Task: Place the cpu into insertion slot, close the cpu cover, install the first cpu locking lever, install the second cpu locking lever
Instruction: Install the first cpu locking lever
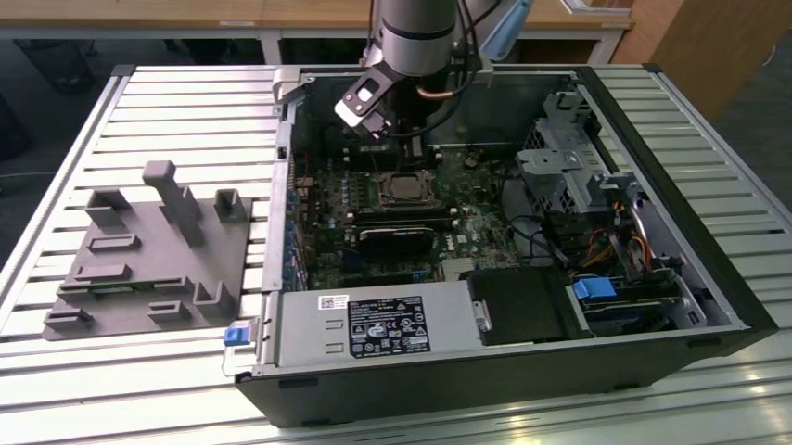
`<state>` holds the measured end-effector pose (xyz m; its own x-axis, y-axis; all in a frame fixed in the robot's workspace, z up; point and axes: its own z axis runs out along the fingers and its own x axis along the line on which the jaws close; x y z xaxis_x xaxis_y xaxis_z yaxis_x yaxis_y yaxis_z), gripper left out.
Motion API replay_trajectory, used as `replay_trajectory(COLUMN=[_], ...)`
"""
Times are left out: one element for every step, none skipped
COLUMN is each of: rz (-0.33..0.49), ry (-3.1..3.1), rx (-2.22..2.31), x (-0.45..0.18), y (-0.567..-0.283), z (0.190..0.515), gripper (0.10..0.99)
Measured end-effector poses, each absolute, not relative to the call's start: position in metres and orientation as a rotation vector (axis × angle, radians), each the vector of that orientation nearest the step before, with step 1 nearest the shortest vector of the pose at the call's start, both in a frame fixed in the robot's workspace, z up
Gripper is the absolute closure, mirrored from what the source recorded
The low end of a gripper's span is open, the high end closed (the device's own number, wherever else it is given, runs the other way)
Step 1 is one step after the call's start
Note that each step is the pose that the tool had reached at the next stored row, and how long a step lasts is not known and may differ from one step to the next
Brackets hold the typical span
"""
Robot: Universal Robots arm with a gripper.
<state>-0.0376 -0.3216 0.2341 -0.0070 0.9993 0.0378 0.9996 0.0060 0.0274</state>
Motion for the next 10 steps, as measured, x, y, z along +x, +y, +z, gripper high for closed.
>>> replay_trajectory(rz=[-0.072,-0.072,-0.072,-0.072,-0.072,-0.072,-0.072,-0.072,-0.072,-0.072], ry=[-2.223,-2.223,-2.223,-2.223,-2.223,-2.223,-2.223,-2.223,-2.223,-2.223], rx=[-2.208,-2.208,-2.208,-2.208,-2.208,-2.208,-2.208,-2.208,-2.208,-2.208], x=[-0.038,-0.038,-0.038,-0.038,-0.038,-0.037,-0.037,-0.037,-0.037,-0.037], y=[-0.322,-0.322,-0.322,-0.322,-0.322,-0.322,-0.322,-0.322,-0.322,-0.322], z=[0.236,0.238,0.241,0.243,0.246,0.249,0.251,0.253,0.255,0.258], gripper=[0.980,0.980,0.980,0.980,0.980,0.980,0.980,0.980,0.980,0.980])
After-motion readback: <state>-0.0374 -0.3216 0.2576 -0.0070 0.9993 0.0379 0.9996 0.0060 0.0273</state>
